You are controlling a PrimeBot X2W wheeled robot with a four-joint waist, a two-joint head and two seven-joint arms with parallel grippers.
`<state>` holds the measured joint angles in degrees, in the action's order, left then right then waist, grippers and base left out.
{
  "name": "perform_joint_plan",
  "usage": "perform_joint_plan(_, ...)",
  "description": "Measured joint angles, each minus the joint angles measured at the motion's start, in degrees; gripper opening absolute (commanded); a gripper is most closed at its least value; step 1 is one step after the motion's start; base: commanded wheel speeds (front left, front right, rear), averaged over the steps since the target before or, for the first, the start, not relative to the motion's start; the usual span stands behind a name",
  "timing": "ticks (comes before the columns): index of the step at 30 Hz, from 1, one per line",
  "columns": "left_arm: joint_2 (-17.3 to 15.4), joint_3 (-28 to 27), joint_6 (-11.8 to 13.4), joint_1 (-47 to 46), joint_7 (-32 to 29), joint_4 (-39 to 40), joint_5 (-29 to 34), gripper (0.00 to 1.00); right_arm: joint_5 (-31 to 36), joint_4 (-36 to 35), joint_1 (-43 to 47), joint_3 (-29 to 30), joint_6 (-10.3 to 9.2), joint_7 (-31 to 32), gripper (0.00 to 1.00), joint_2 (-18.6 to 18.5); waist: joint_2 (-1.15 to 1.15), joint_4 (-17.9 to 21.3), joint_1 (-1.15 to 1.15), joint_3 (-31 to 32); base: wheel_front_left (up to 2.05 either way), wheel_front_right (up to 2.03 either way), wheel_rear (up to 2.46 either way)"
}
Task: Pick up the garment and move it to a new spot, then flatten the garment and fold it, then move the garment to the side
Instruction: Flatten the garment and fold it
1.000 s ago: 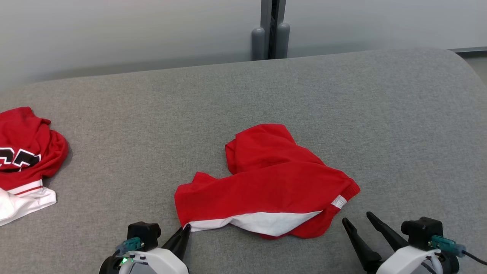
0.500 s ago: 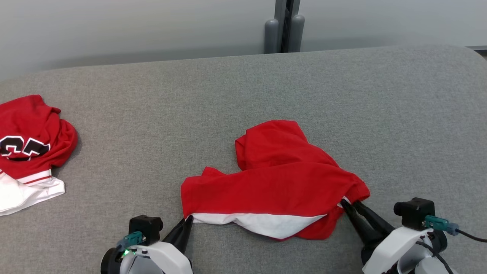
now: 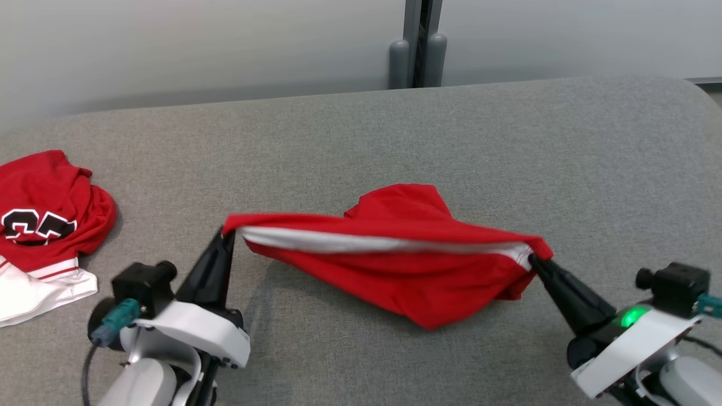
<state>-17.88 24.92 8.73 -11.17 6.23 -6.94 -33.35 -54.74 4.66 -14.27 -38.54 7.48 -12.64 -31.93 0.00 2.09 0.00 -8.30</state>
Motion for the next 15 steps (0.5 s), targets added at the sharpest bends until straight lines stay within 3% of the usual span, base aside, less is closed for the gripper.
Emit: perform_joint_plan(15,-5.92,-5.43,5.52,-4.0,-2.13,26.69,3.77,0.0,-5.35,-19.54,-4.02,7.2,0.0,0.93,0.0,-8.92,0.0,0.39,0.0,3.93,0.0,0.0,0.0)
